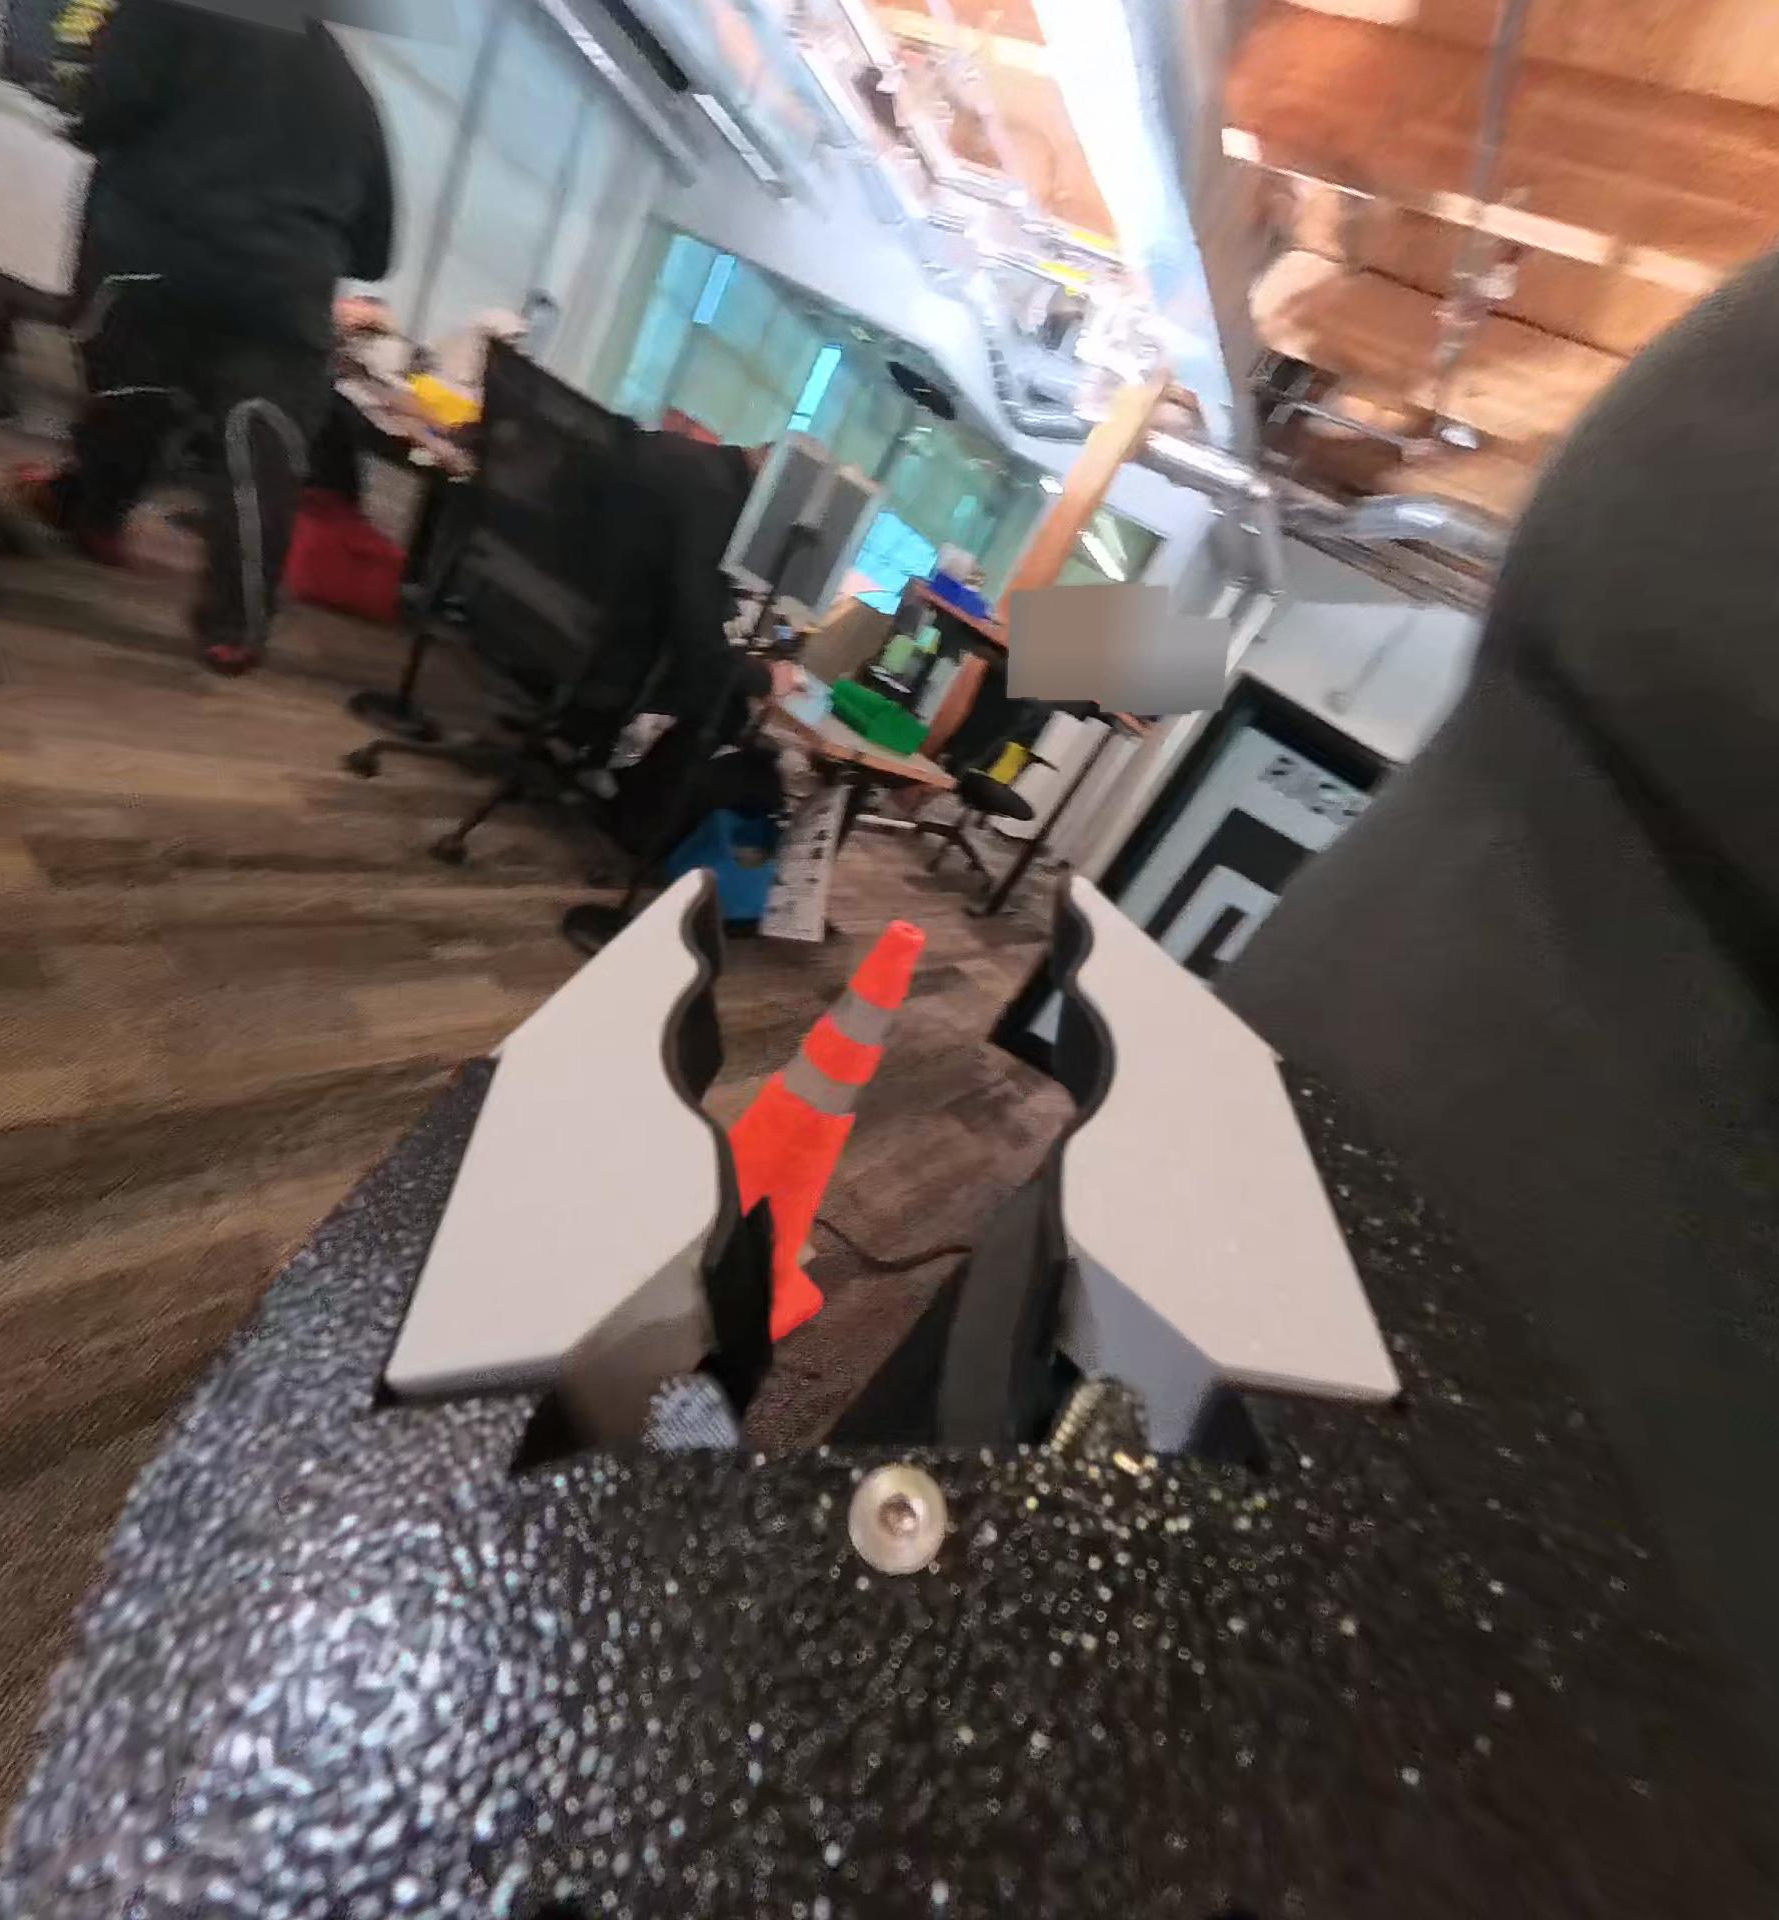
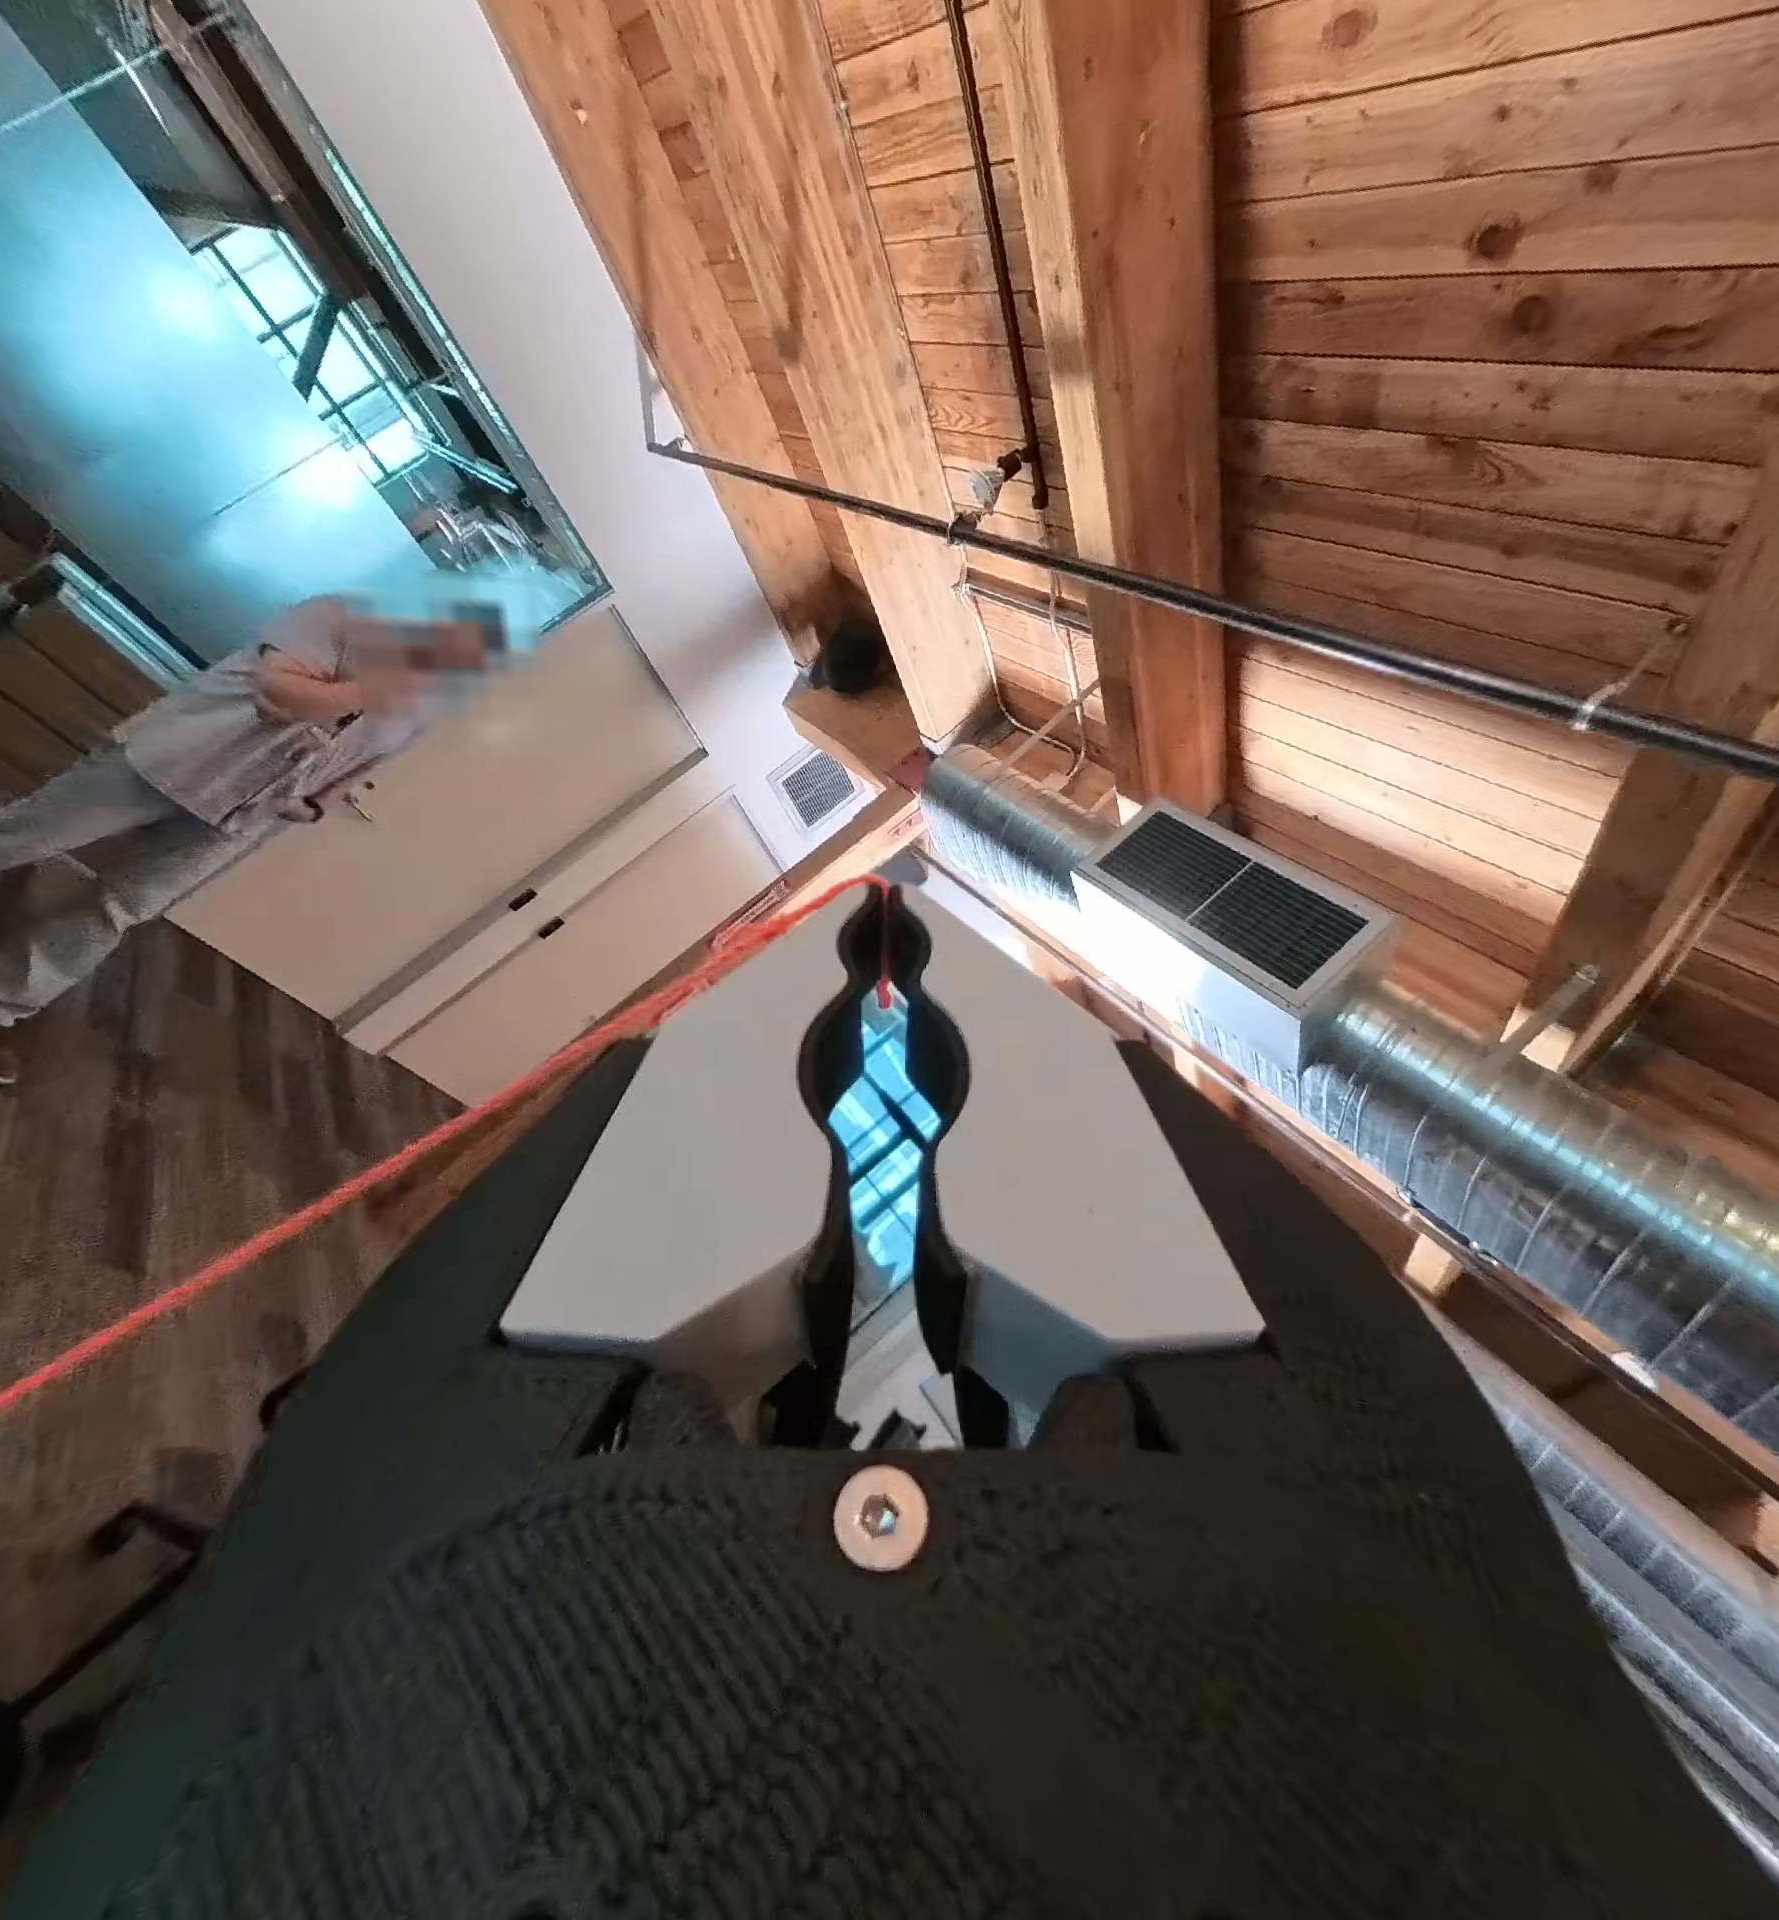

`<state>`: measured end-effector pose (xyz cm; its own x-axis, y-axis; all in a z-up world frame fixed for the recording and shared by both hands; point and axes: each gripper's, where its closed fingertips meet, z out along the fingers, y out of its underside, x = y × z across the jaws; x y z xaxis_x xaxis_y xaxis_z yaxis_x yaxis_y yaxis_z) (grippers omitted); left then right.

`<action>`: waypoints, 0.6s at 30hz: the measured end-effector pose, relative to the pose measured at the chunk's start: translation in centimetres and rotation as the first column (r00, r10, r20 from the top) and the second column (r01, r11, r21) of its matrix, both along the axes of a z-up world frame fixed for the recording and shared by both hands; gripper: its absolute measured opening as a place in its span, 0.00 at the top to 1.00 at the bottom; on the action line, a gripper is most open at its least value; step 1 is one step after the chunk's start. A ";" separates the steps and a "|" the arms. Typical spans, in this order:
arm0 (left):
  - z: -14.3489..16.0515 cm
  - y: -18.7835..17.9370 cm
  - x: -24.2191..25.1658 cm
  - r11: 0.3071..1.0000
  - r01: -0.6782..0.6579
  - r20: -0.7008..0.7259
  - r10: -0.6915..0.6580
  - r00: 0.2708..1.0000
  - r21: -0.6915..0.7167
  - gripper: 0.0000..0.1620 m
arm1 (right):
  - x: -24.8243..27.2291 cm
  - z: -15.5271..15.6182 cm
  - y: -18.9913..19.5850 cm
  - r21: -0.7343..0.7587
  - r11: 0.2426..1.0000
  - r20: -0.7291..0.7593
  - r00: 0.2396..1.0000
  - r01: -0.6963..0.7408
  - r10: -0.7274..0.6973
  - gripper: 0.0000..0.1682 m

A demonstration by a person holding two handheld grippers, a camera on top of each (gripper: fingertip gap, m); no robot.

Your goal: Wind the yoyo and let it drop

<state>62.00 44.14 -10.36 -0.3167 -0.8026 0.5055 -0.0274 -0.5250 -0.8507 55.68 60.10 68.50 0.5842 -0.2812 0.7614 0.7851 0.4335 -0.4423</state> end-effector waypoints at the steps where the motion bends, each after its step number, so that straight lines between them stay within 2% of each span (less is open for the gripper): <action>1: -1.1 1.0 0.2 0.999 -0.044 -0.018 0.043 0.999 -0.019 0.59 | -0.4 0.7 -0.5 0.025 1.000 0.004 1.000 0.008 -0.008 1.00; 4: -4.5 3.2 1.3 0.992 -0.105 -0.076 0.099 0.992 -0.076 0.53 | -1.5 3.2 -1.5 0.029 0.999 -0.050 0.998 -0.035 0.037 1.00; 9: -9.7 3.4 4.2 0.975 -0.075 -0.190 0.034 0.981 -0.211 0.42 | -2.5 6.0 -2.0 0.027 0.998 -0.117 0.991 -0.063 0.065 1.00; 11: -11.6 4.4 4.7 0.950 -0.168 -0.256 0.099 0.962 -0.264 0.28 | -2.5 6.4 -1.5 0.018 0.999 -0.129 0.990 -0.047 0.049 1.00; 12: -12.2 4.9 4.7 0.939 -0.230 -0.293 0.151 0.944 -0.258 0.21 | -2.2 6.6 -1.1 0.017 0.999 -0.132 0.991 -0.029 0.031 1.00; 15: -13.6 7.2 3.9 0.910 -0.392 -0.374 0.319 0.870 -0.135 0.12 | -0.5 6.0 -0.3 0.001 1.000 -0.146 0.989 0.029 -0.029 1.00; 18: -12.4 9.6 3.2 0.871 -0.492 -0.367 0.465 0.806 0.023 0.02 | 1.7 5.9 0.5 -0.011 0.996 -0.172 0.981 0.084 -0.084 1.00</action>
<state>65.25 53.71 -22.72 0.3060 -0.7641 0.5679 -0.0445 -0.6074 -0.7932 57.42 60.58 74.38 0.6811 -0.3323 0.6525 0.7306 0.3673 -0.5756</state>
